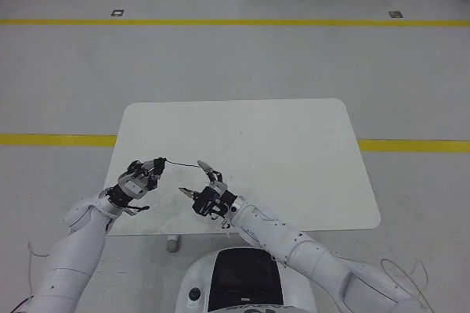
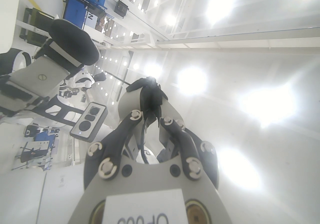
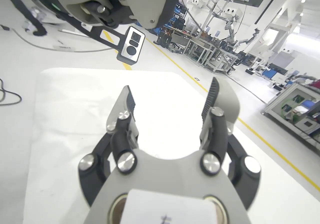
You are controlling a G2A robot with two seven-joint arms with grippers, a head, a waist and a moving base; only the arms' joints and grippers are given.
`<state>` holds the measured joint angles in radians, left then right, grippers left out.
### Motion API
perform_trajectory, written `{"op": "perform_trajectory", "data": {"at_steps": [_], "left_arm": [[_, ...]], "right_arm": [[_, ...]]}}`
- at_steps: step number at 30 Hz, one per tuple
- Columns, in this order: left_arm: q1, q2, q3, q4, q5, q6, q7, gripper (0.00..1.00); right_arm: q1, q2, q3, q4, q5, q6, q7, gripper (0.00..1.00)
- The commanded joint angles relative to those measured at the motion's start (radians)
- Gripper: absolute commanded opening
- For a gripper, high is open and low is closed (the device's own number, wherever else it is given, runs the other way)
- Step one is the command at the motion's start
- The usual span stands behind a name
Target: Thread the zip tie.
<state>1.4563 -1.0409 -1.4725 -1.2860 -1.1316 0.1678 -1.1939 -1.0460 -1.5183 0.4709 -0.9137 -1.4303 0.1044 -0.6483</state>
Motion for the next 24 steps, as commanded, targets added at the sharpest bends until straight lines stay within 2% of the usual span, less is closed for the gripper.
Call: {"op": "perform_trajectory", "data": {"at_steps": [1,3,10,18,24], "left_arm": [[0.003,0.004,-0.013,-0.004,0.006,0.004,-0.023,0.00],[0.006,0.008,-0.027,-0.008,0.008,0.008,-0.039,0.00],[0.024,0.020,-0.062,-0.039,0.020,0.029,-0.095,0.00],[0.047,0.031,-0.090,-0.096,0.041,0.045,-0.120,0.00],[0.073,0.035,-0.104,-0.152,0.034,0.045,-0.127,0.00]], "right_arm": [[-0.012,0.010,0.036,0.004,0.050,-0.070,-0.046,1.00],[-0.018,0.024,0.068,0.017,0.072,-0.127,-0.086,1.00],[-0.054,0.071,0.178,0.005,0.111,-0.246,-0.156,1.00],[-0.123,0.117,0.296,-0.093,0.137,-0.315,-0.188,1.00],[-0.162,0.135,0.349,-0.151,0.153,-0.350,-0.166,1.00]]}}
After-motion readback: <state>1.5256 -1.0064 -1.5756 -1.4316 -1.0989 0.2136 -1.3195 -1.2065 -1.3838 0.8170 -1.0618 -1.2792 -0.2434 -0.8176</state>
